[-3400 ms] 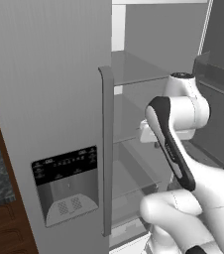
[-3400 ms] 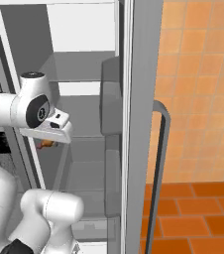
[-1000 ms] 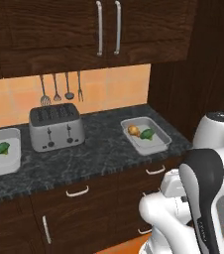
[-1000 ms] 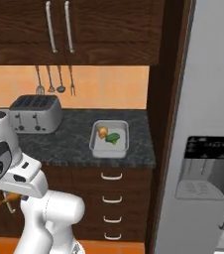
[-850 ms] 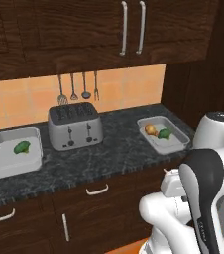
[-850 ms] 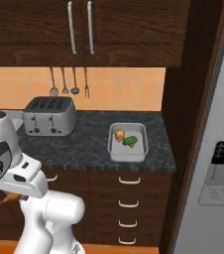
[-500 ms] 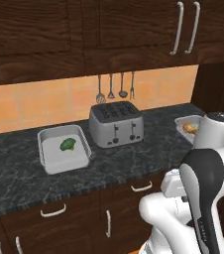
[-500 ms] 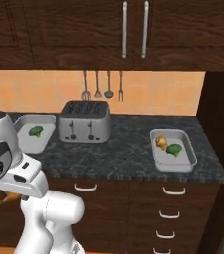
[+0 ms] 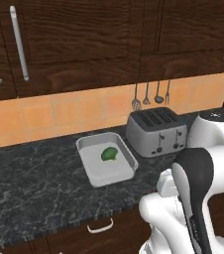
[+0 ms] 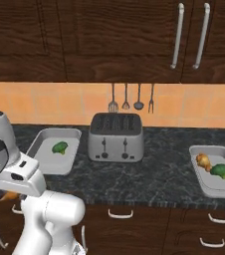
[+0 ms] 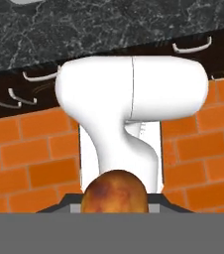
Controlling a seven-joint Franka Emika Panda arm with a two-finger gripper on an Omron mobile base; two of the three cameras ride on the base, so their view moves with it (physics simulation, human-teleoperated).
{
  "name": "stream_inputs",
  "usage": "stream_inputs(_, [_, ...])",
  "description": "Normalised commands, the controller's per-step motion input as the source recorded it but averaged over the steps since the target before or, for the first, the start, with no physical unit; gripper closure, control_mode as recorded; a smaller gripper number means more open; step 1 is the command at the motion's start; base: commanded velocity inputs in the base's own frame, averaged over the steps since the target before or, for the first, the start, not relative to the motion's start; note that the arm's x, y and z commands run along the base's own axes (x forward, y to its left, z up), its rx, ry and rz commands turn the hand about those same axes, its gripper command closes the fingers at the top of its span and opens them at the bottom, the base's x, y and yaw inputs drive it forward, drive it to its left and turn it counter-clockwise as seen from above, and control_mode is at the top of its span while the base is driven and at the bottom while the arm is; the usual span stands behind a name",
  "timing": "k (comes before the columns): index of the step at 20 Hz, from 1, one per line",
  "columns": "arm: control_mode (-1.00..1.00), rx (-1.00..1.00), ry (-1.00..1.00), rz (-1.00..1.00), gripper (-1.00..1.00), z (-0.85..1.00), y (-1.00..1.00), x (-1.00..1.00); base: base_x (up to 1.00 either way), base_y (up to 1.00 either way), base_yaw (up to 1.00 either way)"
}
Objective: Place one broccoli and one chicken drumstick in each tupperware on the nearby counter, to pack two identical lunches.
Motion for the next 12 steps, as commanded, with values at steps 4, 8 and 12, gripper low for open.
stream_inputs(4, [-1.00,-0.15,0.00,0.02,1.00,0.00,0.92,0.91,0.00,0.00,0.00])
stream_inputs(8, [-1.00,-0.13,-0.02,0.14,1.00,0.00,0.78,1.00,0.00,0.00,0.00])
stream_inputs(12, [-1.00,-0.13,-0.02,0.14,1.00,0.00,0.31,1.00,0.00,0.00,0.00])
